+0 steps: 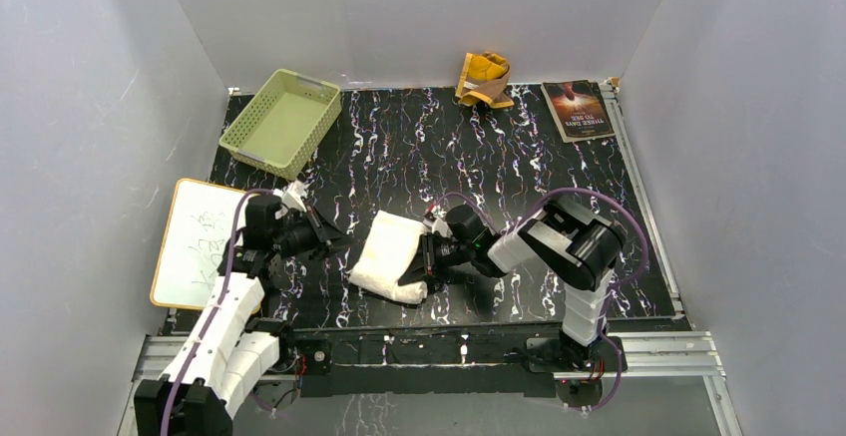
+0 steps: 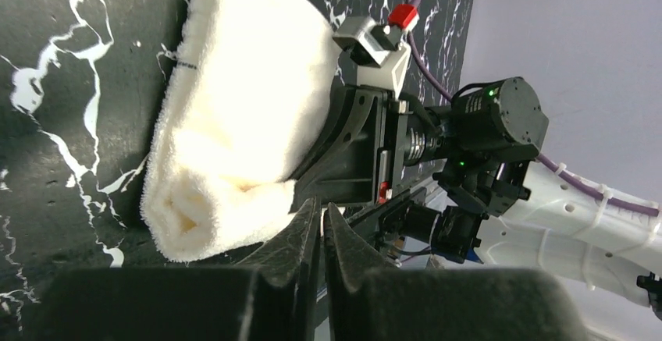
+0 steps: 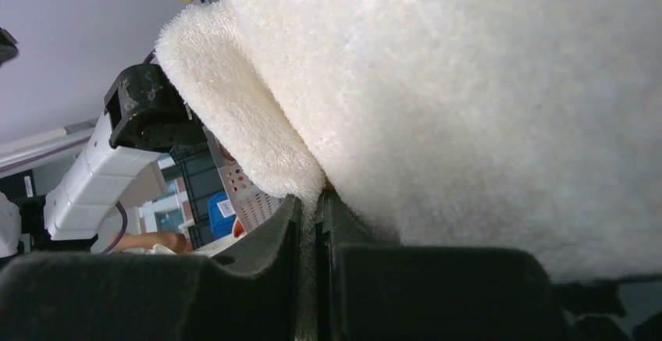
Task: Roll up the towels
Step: Roll the towel at the center of the board.
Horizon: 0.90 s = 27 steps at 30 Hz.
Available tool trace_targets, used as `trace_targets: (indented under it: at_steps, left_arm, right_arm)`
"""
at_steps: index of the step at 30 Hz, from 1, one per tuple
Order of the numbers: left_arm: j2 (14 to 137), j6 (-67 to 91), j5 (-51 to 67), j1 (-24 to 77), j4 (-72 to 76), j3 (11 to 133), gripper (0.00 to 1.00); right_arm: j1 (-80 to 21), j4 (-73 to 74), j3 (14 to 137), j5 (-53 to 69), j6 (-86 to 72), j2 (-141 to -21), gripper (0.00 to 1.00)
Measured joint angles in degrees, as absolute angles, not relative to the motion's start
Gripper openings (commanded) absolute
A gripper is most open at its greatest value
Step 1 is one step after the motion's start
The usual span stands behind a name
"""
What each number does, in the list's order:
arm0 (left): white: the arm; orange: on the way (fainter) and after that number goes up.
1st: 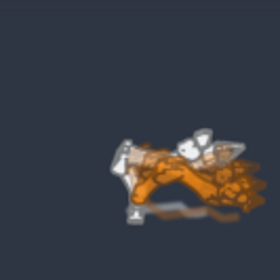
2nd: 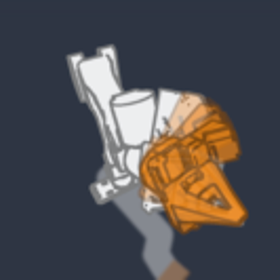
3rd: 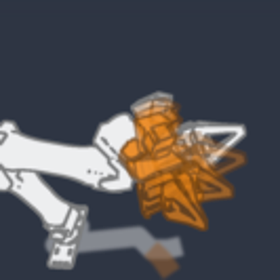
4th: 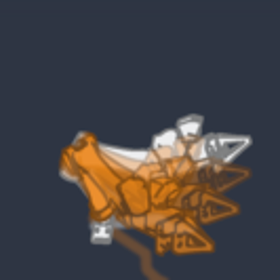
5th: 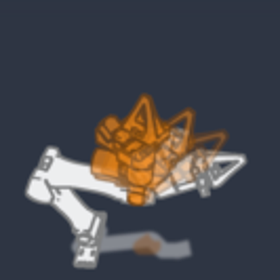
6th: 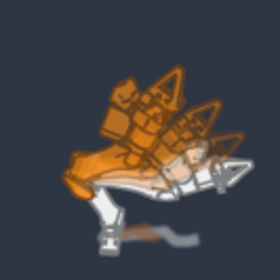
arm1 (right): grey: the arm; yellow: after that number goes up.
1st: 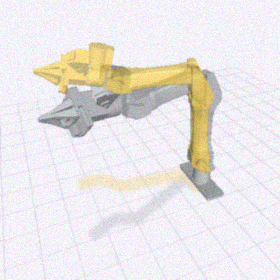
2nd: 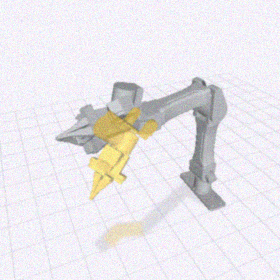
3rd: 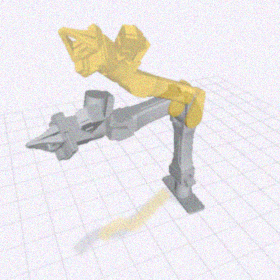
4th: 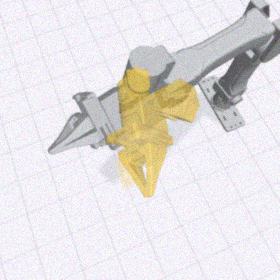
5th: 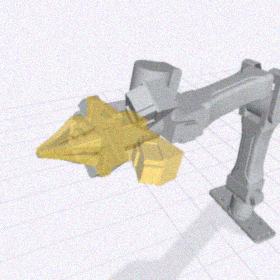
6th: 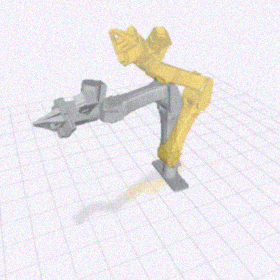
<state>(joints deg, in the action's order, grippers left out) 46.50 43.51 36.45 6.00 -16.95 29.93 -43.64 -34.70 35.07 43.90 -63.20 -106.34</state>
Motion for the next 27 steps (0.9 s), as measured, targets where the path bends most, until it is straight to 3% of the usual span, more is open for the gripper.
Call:
trace_targets:
  at_steps: [9, 22, 23, 25, 27]
  left_arm:
    - [50.28, 52.01, 36.51, 13.85, -5.06, 21.19, 0.03]
    - [65.63, 61.54, 33.12, 19.66, 17.15, 11.51, 0.00]
    - [66.24, 61.39, 32.12, 19.68, 17.82, 11.53, 0.00]
    - [67.90, 60.99, 30.68, 19.70, 19.11, 11.70, 0.00]
    - [70.41, 60.64, 29.91, 19.75, 21.23, 11.94, 0.00]
  right_arm:
    - [-43.40, -37.15, 35.00, 42.76, -65.41, -108.55, 0.00]
    - [-43.38, -34.46, 36.62, 42.33, -63.72, -109.12, 0.00]
    - [-43.38, -33.69, 36.93, 42.30, -63.13, -109.06, 0.03]
    - [-43.38, -30.94, 37.80, 41.91, -61.45, -108.42, 0.22]
    - [-43.44, -26.35, 39.07, 40.62, -58.46, -106.65, 0.34]
